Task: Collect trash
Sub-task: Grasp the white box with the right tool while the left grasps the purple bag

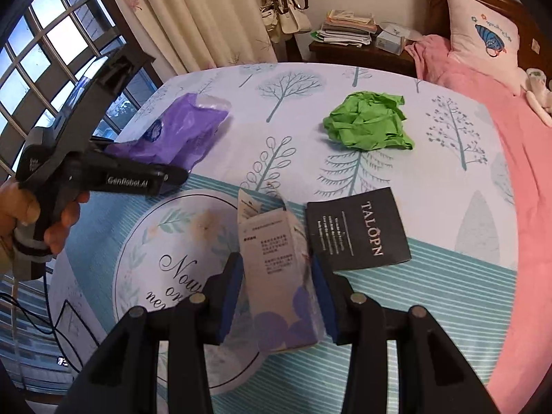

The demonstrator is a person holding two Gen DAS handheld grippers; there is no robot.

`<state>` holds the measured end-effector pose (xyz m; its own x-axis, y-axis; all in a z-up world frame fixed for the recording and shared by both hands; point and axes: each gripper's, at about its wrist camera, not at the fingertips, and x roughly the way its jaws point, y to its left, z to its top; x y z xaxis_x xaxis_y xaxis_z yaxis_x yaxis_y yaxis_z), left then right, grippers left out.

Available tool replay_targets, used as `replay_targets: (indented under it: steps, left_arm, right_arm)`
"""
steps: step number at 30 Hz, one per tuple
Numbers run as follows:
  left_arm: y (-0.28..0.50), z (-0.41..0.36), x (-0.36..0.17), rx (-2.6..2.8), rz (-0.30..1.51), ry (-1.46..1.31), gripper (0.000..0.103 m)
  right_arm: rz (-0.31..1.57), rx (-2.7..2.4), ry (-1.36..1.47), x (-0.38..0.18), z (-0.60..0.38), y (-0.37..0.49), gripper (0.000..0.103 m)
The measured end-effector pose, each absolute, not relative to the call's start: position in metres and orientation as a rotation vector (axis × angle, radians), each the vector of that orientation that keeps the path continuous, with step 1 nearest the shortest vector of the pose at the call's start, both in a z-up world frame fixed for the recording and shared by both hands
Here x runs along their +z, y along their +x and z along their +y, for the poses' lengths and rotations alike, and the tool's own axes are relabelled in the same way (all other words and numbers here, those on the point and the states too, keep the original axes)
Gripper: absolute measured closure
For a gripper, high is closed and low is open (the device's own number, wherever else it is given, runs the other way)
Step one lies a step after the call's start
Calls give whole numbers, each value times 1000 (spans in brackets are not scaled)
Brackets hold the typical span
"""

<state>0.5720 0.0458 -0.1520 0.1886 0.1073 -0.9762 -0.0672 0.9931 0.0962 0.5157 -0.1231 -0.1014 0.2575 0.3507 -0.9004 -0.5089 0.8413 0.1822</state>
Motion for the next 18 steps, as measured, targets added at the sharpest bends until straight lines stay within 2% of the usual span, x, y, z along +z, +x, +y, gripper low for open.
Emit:
replay_targets:
  steps: [3, 7, 15, 18]
  left_arm:
    - [570, 47, -150, 126, 1367, 15, 78]
    - [559, 44, -141, 124, 1348, -39, 87]
    - [513, 37, -109, 99, 1290, -171, 88]
    - [489, 35, -96, 86, 1270, -204, 88]
  right_arm:
    - [1204, 593, -148, -105, -121, 514, 62]
    - [1194, 595, -183, -106, -117, 509, 62]
    - [1204, 574, -199, -112, -115, 510, 62]
    - [1200, 553, -227, -113, -111, 507, 65]
